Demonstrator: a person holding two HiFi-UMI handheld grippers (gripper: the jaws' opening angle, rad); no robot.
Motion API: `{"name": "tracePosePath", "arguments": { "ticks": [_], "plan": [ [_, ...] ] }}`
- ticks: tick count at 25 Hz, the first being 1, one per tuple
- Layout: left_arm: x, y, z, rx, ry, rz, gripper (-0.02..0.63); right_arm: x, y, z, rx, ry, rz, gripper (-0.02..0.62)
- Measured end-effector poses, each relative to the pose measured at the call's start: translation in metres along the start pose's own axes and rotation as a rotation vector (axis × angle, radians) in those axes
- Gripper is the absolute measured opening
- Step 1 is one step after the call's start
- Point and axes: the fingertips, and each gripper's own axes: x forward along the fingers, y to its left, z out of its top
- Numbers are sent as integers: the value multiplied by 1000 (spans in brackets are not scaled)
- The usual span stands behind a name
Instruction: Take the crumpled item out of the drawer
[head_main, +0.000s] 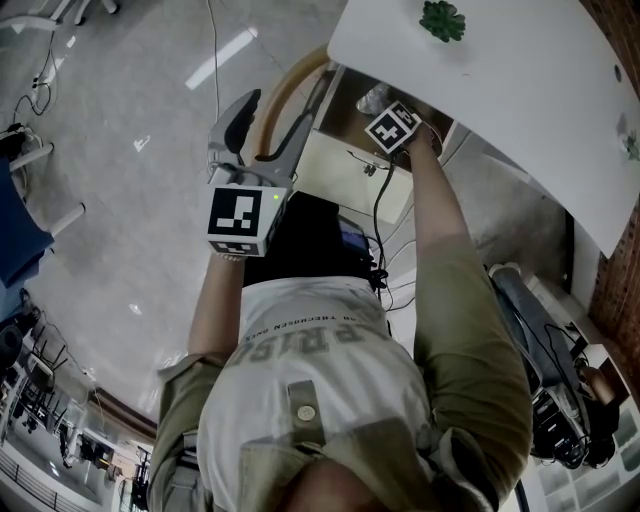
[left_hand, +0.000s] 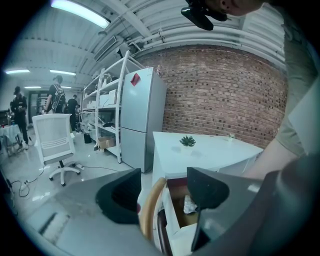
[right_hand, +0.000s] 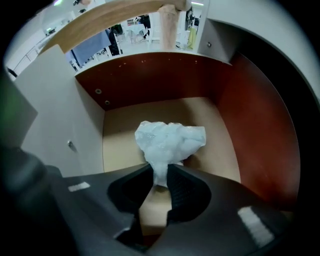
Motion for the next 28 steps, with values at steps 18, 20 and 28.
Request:
{"name": "tracePosePath", "arguments": {
  "ticks": [18,20,28],
  "plan": [
    [-21,-9,-2,7,11,-37,302,-58,7,10,-21,-123,1,58],
    [-25,-14,1,5,10,-48,302,-69,11,8,-15,-135,-1,58],
    [-52,-30,19,-19,13,-94,302,-127,20,3,39,-208,-71,58]
  ]
}}
